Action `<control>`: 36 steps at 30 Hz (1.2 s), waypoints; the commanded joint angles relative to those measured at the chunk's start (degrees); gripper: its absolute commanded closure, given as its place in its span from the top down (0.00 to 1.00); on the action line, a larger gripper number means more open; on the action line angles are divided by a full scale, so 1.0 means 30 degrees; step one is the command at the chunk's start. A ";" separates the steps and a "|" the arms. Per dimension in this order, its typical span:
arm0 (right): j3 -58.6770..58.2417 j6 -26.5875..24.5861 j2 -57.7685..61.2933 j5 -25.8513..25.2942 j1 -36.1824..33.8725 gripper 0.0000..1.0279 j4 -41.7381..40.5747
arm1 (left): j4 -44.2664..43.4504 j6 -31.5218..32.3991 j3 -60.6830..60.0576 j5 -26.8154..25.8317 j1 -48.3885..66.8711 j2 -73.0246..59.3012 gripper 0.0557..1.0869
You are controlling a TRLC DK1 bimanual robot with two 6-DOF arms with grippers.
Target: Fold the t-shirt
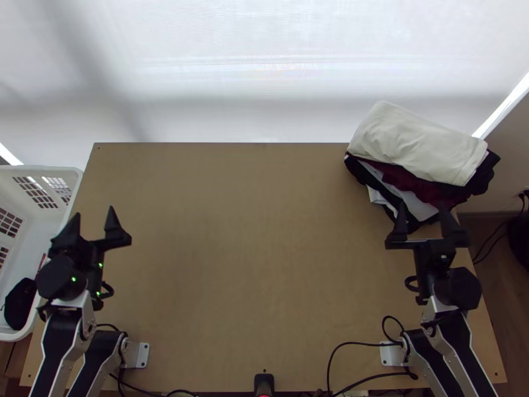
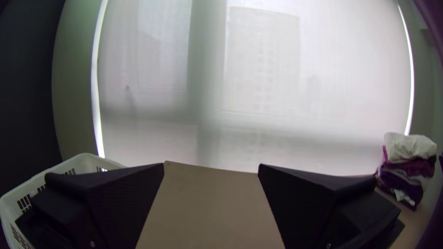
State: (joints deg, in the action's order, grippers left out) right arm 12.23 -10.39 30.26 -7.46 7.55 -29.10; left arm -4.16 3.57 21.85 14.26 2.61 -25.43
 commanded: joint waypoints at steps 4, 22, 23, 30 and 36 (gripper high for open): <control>-0.2787 0.0124 -0.1327 0.0056 0.0559 0.96 -0.0524 | 0.0070 -0.0928 -0.2829 0.0256 0.1297 0.2676 0.96; -0.3959 0.3289 -1.0116 0.0056 0.3401 0.96 0.9466 | 0.4259 -0.0312 -0.6257 -0.0066 0.0155 0.8477 0.96; -0.3959 0.3289 -1.0116 0.0056 0.3371 0.96 0.9466 | 0.4259 -0.0342 -0.6257 -0.0066 0.0125 0.8477 0.96; -0.3959 0.3289 -1.0116 0.0056 0.3371 0.96 0.9466 | 0.4259 -0.0342 -0.6257 -0.0066 0.0125 0.8477 0.96; -0.3959 0.3289 -1.0116 0.0056 0.3371 0.96 0.9466 | 0.4288 -0.0312 -0.6257 -0.0066 0.0125 0.8477 0.96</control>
State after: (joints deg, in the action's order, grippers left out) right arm 0.84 -1.50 0.36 -7.05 17.21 -1.41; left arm 6.98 1.91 5.15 14.20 3.25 -0.36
